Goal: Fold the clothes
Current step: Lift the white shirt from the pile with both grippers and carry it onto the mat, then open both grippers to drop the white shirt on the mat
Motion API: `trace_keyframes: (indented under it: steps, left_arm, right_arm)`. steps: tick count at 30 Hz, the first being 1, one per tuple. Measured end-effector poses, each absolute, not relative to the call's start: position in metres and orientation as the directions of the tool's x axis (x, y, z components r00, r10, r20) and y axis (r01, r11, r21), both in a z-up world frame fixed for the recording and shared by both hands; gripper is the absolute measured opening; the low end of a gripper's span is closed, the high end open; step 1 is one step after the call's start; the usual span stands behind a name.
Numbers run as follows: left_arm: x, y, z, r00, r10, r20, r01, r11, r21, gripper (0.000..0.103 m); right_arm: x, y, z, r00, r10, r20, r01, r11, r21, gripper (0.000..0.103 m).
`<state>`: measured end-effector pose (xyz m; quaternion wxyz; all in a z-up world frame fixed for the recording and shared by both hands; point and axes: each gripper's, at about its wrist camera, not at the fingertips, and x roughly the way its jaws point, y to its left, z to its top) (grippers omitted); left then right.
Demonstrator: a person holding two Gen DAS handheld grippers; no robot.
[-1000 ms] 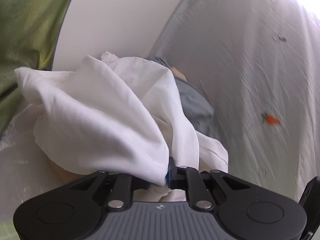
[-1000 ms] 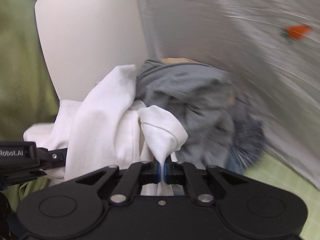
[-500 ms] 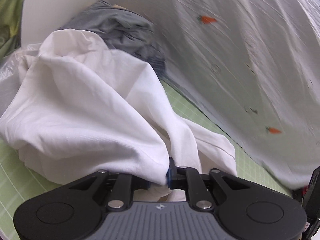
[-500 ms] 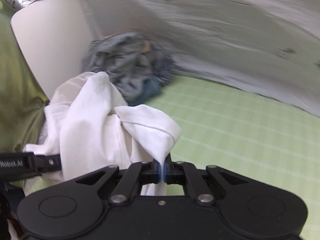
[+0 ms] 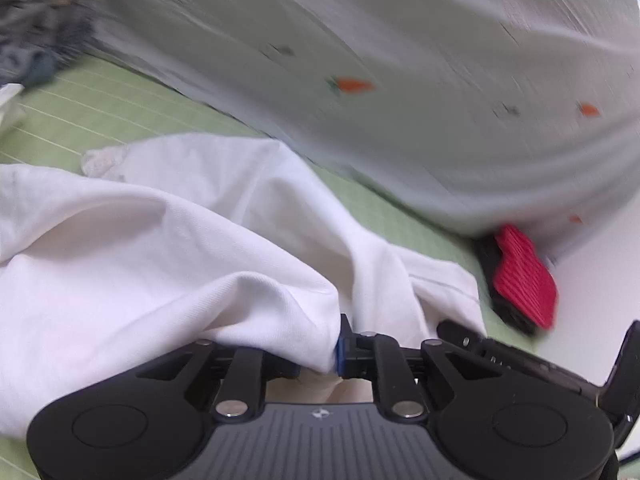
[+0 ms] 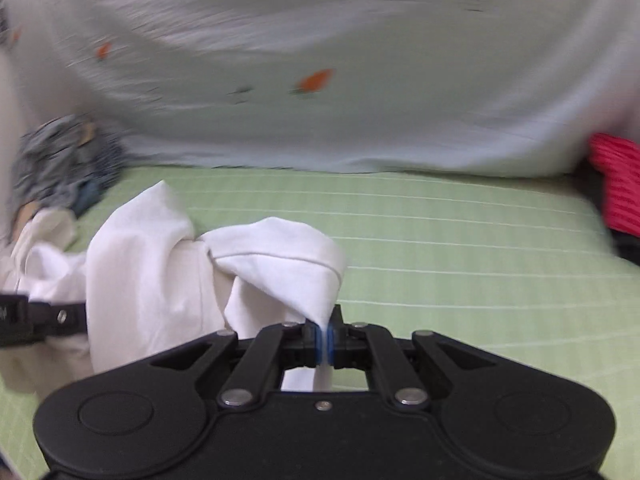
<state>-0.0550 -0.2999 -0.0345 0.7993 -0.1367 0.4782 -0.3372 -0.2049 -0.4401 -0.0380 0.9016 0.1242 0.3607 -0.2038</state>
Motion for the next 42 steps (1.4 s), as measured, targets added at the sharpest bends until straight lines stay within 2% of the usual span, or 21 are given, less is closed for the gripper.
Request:
trace_keyframes:
  steps: [4, 6, 7, 9, 10, 11, 14, 15, 16, 19, 20, 22, 24, 28, 32, 39, 42]
  left_arm:
    - [-0.07, -0.318, -0.035, 0.192, -0.723, -0.664, 0.461, 0.663, -0.59, 0.024]
    - [-0.074, -0.311, -0.03, 0.178, -0.723, -0.668, 0.475, 0.657, -0.585, 0.031]
    - [-0.074, -0.305, -0.027, 0.175, -0.725, -0.666, 0.477, 0.654, -0.587, 0.033]
    - [-0.071, -0.289, -0.021, 0.176, -0.73, -0.66, 0.46, 0.654, -0.601, 0.036]
    - [-0.068, -0.279, -0.019, 0.187, -0.728, -0.659, 0.446, 0.661, -0.603, 0.039]
    - [-0.065, -0.27, -0.016, 0.206, -0.721, -0.662, 0.431, 0.674, -0.6, 0.043]
    - [-0.054, -0.24, -0.015, 0.253, -0.704, -0.663, 0.388, 0.702, -0.597, 0.044]
    - [-0.051, -0.23, -0.017, 0.255, -0.709, -0.658, 0.373, 0.7, -0.609, 0.044]
    - [-0.048, -0.221, -0.02, 0.258, -0.707, -0.658, 0.353, 0.703, -0.617, 0.044]
    - [-0.042, -0.202, -0.023, 0.31, -0.612, -0.727, 0.292, 0.79, -0.539, 0.054]
    - [-0.039, -0.195, -0.024, 0.33, -0.577, -0.747, 0.276, 0.816, -0.508, 0.054]
    - [-0.03, -0.175, -0.026, 0.35, -0.558, -0.752, 0.223, 0.83, -0.512, 0.055]
    - [-0.021, -0.157, -0.031, 0.374, -0.531, -0.76, 0.16, 0.844, -0.511, 0.059]
    - [-0.003, -0.132, -0.043, 0.41, -0.466, -0.784, 0.079, 0.875, -0.478, 0.063]
    - [0.01, -0.123, -0.05, 0.438, -0.465, -0.77, 0.025, 0.862, -0.506, 0.077]
    - [0.042, -0.127, -0.073, 0.443, -0.375, -0.814, -0.056, 0.895, -0.443, 0.08]
    - [0.06, -0.13, -0.083, 0.44, -0.379, -0.814, -0.076, 0.888, -0.454, 0.081]
  right_arm:
    - [-0.249, -0.473, -0.043, 0.603, -0.359, -0.713, 0.568, 0.82, 0.067, 0.005]
    - [-0.263, -0.479, -0.049, 0.577, -0.374, -0.726, 0.608, 0.79, 0.076, 0.015]
    - [-0.267, -0.478, -0.052, 0.566, -0.376, -0.734, 0.621, 0.78, 0.079, 0.016]
    - [-0.272, -0.474, -0.056, 0.54, -0.393, -0.744, 0.651, 0.756, 0.073, 0.031]
    - [-0.273, -0.471, -0.055, 0.54, -0.397, -0.742, 0.665, 0.742, 0.087, 0.034]
    - [-0.274, -0.468, -0.054, 0.542, -0.399, -0.739, 0.678, 0.728, 0.104, 0.042]
    - [-0.275, -0.459, -0.051, 0.558, -0.393, -0.731, 0.706, 0.688, 0.17, 0.048]
    - [-0.274, -0.455, -0.05, 0.566, -0.381, -0.731, 0.709, 0.677, 0.196, 0.054]
    - [-0.273, -0.451, -0.05, 0.573, -0.37, -0.731, 0.71, 0.67, 0.216, 0.056]
    - [-0.263, -0.433, -0.054, 0.589, -0.339, -0.734, 0.694, 0.677, 0.244, 0.059]
    - [-0.259, -0.427, -0.056, 0.587, -0.331, -0.739, 0.69, 0.681, 0.244, 0.06]
    - [-0.252, -0.416, -0.059, 0.59, -0.31, -0.745, 0.68, 0.689, 0.252, 0.062]
    - [-0.245, -0.408, -0.064, 0.587, -0.295, -0.754, 0.673, 0.696, 0.251, 0.069]
    - [-0.235, -0.403, -0.076, 0.547, -0.298, -0.782, 0.68, 0.703, 0.208, 0.069]
    - [-0.229, -0.41, -0.083, 0.528, -0.299, -0.794, 0.692, 0.694, 0.199, 0.072]
    - [-0.207, -0.433, -0.097, 0.494, -0.286, -0.821, 0.701, 0.69, 0.181, 0.072]
    - [-0.198, -0.445, -0.104, 0.478, -0.279, -0.833, 0.704, 0.689, 0.173, 0.071]
